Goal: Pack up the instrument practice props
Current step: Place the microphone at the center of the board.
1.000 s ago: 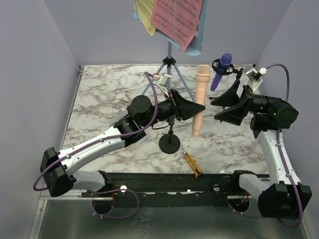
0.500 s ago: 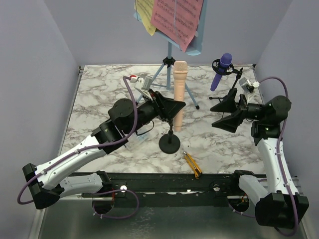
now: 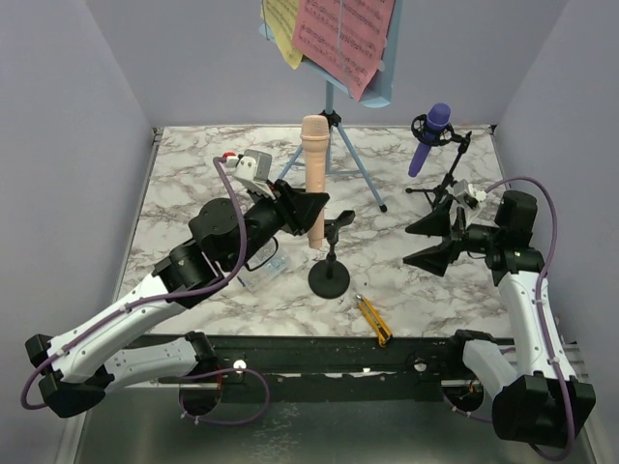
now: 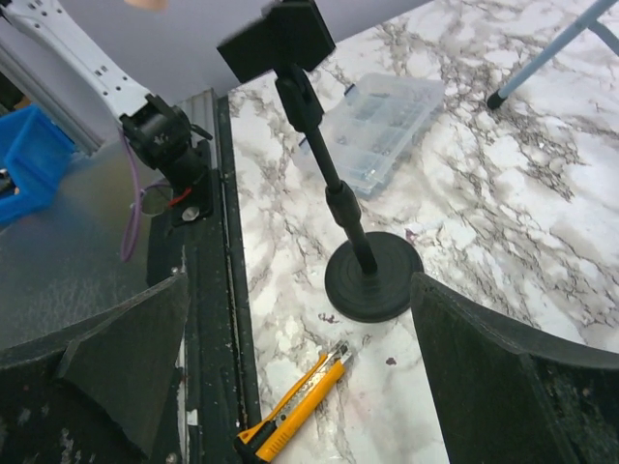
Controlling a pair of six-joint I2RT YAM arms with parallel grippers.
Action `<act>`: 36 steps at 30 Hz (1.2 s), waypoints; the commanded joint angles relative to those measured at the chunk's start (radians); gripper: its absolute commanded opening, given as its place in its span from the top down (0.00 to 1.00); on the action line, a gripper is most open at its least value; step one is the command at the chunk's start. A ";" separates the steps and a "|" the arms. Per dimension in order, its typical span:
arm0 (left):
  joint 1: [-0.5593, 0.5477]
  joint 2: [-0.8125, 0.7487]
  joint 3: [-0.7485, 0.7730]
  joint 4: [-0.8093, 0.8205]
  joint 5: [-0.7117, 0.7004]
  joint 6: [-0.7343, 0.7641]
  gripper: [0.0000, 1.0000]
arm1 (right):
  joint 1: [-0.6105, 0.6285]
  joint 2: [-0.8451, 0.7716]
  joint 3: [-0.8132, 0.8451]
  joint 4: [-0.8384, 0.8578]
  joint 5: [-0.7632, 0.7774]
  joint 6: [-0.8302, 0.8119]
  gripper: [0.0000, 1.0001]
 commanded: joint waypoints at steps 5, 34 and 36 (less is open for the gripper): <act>0.003 -0.085 0.010 -0.097 -0.200 0.090 1.00 | -0.010 -0.002 -0.023 -0.149 0.103 -0.208 0.00; 0.456 0.077 -0.121 -0.032 -0.033 0.448 1.00 | -0.010 -0.044 -0.073 -0.158 0.232 -0.287 0.00; 0.552 0.115 -0.135 -0.002 0.047 0.454 1.00 | -0.011 -0.051 -0.075 -0.153 0.231 -0.285 0.00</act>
